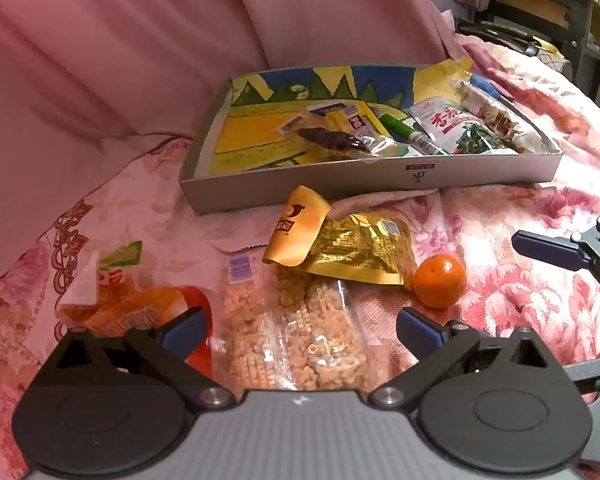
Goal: Organize snacks
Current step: 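Move the left tool toward the clear cereal-puff bag while the right tool approaches the mandarin, then close the left tool on the cereal-puff bag while the right tool closes on the mandarin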
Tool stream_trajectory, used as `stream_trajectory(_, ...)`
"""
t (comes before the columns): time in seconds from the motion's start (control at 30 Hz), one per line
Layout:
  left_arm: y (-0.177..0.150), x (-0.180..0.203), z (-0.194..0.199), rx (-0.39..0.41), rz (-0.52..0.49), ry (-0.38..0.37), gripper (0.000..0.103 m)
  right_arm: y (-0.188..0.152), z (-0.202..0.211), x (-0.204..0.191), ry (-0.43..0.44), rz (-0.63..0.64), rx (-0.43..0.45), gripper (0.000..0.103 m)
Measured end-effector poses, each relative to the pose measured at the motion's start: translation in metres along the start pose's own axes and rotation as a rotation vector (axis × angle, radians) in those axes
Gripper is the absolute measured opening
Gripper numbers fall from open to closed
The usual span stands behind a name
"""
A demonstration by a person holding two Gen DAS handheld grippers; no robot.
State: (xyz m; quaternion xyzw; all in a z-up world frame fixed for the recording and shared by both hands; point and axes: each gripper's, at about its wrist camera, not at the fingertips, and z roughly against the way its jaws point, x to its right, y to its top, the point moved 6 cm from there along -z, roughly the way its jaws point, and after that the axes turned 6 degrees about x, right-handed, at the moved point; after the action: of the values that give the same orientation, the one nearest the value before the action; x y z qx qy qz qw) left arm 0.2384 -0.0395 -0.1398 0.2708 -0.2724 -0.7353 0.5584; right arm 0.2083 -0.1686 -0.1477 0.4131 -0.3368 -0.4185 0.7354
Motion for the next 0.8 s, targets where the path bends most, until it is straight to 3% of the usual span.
stream_trajectory(0.23,0.002,-0.007,0.006,-0.002,0.121,-0.068,0.099,0.000,-0.005,0.001,0.016,-0.014,-0.002,0.066)
stream_trajectory(0.8,-0.006,-0.007,-0.009,-0.064,0.070,-0.042,0.089,0.000,-0.019,-0.003,0.039,0.004,0.007,0.053)
